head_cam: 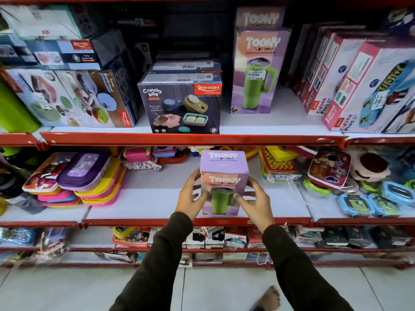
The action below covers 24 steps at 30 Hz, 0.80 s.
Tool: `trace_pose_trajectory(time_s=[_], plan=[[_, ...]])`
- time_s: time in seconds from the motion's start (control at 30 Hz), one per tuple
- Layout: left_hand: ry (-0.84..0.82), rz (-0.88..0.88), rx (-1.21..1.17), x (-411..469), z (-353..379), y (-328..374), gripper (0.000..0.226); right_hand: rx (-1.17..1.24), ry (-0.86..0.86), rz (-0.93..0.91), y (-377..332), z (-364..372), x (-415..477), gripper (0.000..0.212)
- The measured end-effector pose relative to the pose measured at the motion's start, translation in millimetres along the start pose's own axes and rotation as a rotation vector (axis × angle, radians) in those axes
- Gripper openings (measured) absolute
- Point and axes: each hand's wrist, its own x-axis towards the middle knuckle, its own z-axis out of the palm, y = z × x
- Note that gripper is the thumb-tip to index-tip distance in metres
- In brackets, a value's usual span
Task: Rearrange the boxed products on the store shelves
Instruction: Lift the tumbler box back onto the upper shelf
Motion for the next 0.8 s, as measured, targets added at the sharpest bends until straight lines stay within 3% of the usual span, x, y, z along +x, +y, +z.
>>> trace_pose_trajectory(time_s=[0.23, 0.37, 0.47, 0.63, 0.8], plan=[[0.143, 0.306, -0.043, -18.3, -5.8, 53.8, 0.058, 0.009, 0.142, -0.277, -49.1, -30.0, -19.2, 0.051], [0.21, 0.419, -0.057, -5.0, -10.9, 97.0, 0.058, 0.008, 0.246, -0.408, -92.1, -43.5, -11.4, 0.057], [0.249, 0.468, -0.053, 7.7, -16.6, 127.4, 0.058, 0.036, 0.302, -0.443, -121.1, -50.2, -1.3, 0.058], [0.253, 0.51, -0.079, 17.2, -21.5, 156.4, 0.064, 0.054, 0.336, -0.522, -147.3, -57.1, 7.1, 0.044], [0.217, 0.543, -0.085, 18.2, -18.2, 182.5, 0.058, 0.036, 0.391, -0.559, -166.5, -71.1, 8.0, 0.05]])
